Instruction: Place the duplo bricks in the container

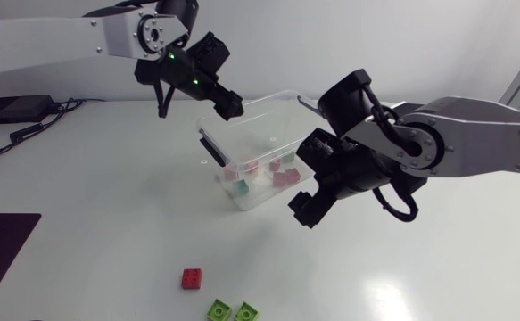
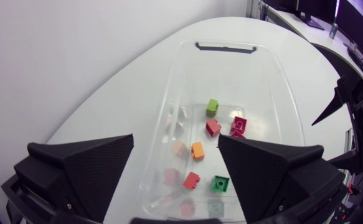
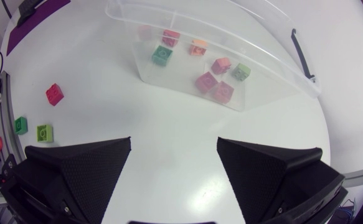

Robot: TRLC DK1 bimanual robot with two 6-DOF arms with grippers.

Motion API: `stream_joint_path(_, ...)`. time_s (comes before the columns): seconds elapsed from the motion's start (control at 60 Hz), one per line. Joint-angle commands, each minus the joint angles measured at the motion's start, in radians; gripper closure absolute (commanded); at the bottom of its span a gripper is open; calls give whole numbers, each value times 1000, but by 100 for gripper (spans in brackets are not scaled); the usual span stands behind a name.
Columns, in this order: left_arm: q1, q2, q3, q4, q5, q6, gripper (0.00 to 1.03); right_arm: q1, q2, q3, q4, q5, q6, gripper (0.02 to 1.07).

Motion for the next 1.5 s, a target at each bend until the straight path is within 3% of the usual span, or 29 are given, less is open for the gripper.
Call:
stream_joint_path(0.0, 29, -80, -21, 9, 12, -21, 4, 13, 15, 4, 4, 9, 23, 7)
stream_joint_path(0.35, 101, -307, -248, 11, 12, 5, 4, 59, 26, 24, -1, 46, 40, 7)
stream_joint_path(0.833, 233, -655, -616, 71, 11, 94, 4, 110, 205, 180, 2, 69, 29, 7)
stream_joint_path(1.217, 268, -867, -930, 65, 49, 243, 4, 102, 420, 412, -7, 69, -46, 7)
stream_joint_path(1.483, 294, -905, -1078, 97, 104, 295, 4, 114, 590, 662, -97, 66, -80, 7)
